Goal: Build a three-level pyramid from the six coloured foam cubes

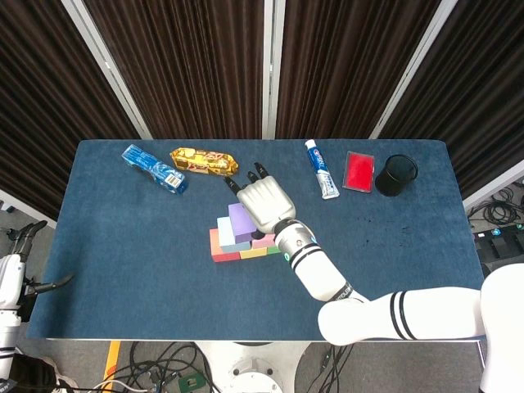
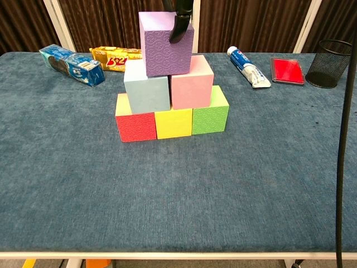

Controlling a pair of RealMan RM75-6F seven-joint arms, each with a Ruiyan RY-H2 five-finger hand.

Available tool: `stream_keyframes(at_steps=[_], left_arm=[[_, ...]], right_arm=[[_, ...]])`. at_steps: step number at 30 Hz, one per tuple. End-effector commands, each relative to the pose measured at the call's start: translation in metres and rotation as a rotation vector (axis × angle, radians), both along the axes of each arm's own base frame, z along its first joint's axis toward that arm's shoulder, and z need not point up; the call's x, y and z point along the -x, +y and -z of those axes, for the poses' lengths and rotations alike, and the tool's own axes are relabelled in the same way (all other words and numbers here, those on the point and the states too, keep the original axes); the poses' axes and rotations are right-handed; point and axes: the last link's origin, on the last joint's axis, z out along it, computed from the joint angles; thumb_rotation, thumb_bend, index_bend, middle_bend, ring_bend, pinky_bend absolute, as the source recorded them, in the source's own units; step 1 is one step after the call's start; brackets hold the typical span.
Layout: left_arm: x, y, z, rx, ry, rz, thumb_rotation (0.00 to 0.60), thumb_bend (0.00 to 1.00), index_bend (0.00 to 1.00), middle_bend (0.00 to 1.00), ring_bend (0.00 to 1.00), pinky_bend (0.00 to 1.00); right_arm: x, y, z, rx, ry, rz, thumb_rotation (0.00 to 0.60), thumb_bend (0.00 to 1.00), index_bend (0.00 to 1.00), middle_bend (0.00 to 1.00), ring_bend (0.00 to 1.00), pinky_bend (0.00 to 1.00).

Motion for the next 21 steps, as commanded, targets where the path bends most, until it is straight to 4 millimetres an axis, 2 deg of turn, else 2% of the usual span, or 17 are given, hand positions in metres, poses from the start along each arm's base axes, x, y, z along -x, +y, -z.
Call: stream_keyframes(at_steps=[1, 21], left_arm=[[0.0007, -0.0001, 0.0004, 0.001, -0.002, -0.001, 0.600, 0.07, 0.09, 0.11, 0.01, 0.14], [0.0053, -0.0004, 0.0008, 0.005, -0.022, -0.004, 0.600, 0.07, 0.09, 0.11, 0.01, 0.14]], right_arm=[[-0.0002, 0.0001, 0.0009, 0.001, 0.003, 0.002, 0.600, 0.12, 0.00, 0.70, 0.14, 0.00], [-0.0022, 0.0015, 0.0095, 0.004, 0.029, 0.016, 0.600, 0.12, 0.00, 0.70, 0.14, 0.00]])
